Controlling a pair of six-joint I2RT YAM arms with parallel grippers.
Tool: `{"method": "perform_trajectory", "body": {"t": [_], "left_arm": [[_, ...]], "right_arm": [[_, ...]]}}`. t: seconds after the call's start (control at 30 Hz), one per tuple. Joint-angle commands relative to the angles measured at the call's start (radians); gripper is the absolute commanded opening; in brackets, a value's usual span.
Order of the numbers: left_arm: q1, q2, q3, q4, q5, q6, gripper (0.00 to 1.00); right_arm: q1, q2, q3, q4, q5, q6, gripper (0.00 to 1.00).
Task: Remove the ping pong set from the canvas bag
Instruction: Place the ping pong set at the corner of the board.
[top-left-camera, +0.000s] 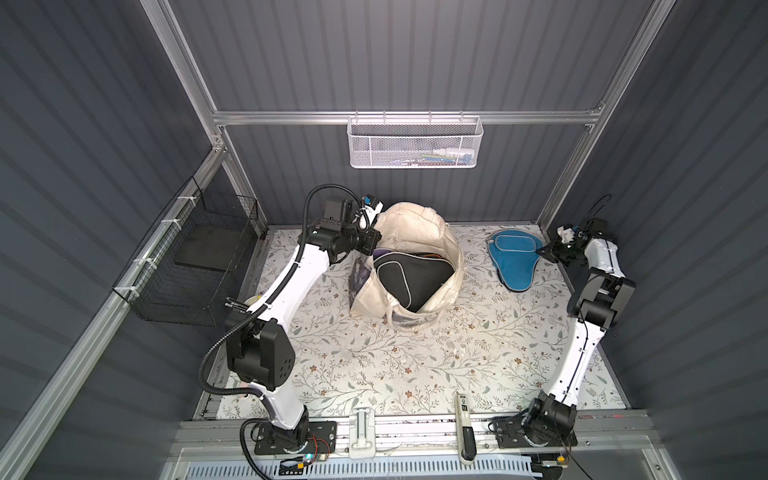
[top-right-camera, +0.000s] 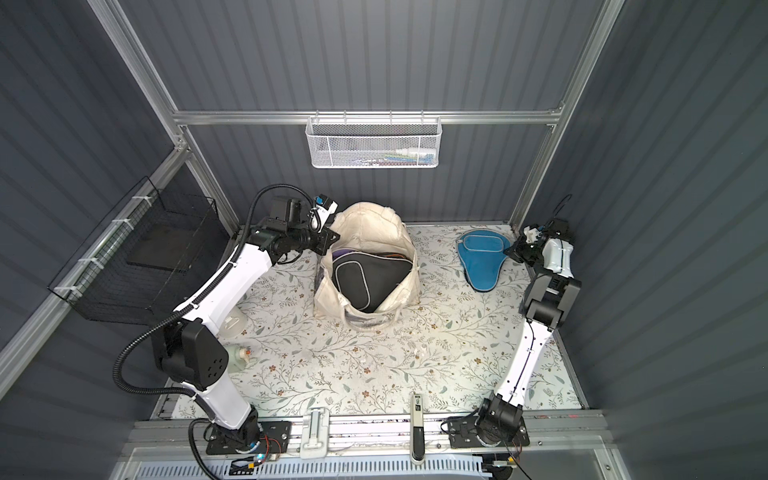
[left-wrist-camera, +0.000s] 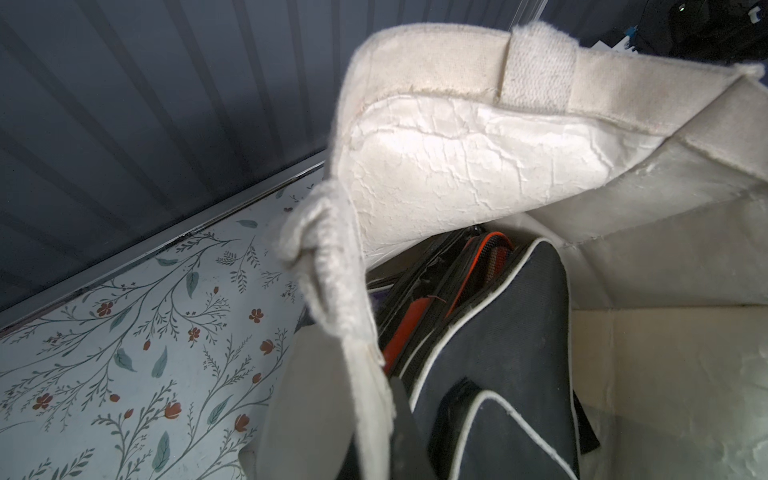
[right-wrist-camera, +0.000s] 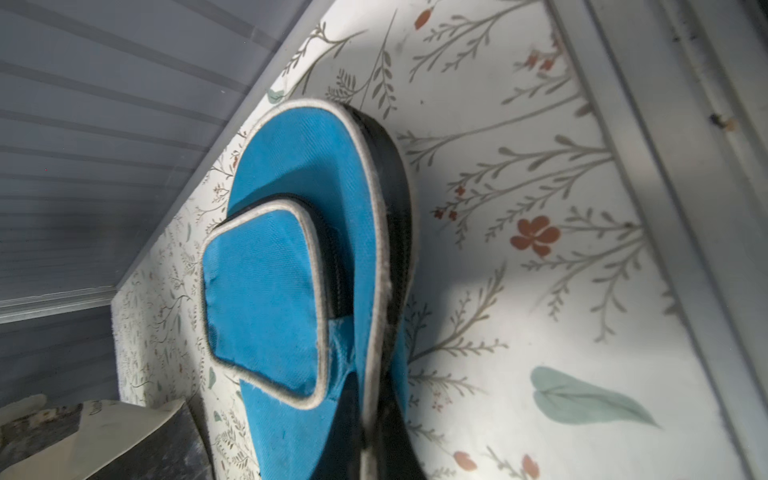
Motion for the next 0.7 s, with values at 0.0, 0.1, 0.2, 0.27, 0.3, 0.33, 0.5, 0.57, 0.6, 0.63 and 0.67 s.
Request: {"method": "perform_trajectory", "body": {"t": [0.0,0.1,0.2,0.27,0.3,0.33,0.5,0.57,0.6,0.63,0.67], "left_arm": [[-0.008,-0.001,0.06,0.026,0.07,0.034,0.0],[-0.008,-0.006,0.054,0.026,0.072,0.04,0.0],[-0.008,-0.017,0.038,0.034,0.081,0.043,0.0],[-0.008,-0.027,0.028,0.039,0.084,0.046,0.0],[-0.008,-0.031,0.022,0.039,0.089,0.048,0.0],[-0.008,-0.034,0.019,0.04,0.09,0.05,0.0],[-0.009,-0.048,0.007,0.034,0.092,0.059,0.0],[-0.009,-0.047,0.008,0.029,0.095,0.062,0.0],[-0.009,-0.047,0.009,0.027,0.097,0.065,0.0],[-0.009,-0.047,0.008,0.026,0.098,0.066,0.0],[-0.009,-0.048,0.01,0.026,0.1,0.066,0.0]], "right_arm": [[-0.016,0.019,0.072,-0.026,0.055,-0.06,0.0],[-0.002,0.04,0.085,-0.013,0.087,-0.074,0.0],[0.012,0.055,0.102,0.015,0.11,-0.083,0.0],[0.016,0.054,0.102,0.053,0.111,-0.077,0.0],[0.016,0.059,0.119,0.06,0.095,-0.08,0.0],[0.018,0.056,0.119,0.077,0.094,-0.079,0.0],[0.031,0.08,0.186,0.083,0.116,-0.089,0.0],[0.034,0.084,0.192,0.088,0.115,-0.087,0.03],[0.035,0.084,0.191,0.089,0.115,-0.087,0.08],[0.036,0.084,0.191,0.092,0.117,-0.088,0.15],[0.038,0.082,0.191,0.09,0.119,-0.088,0.25]]}}
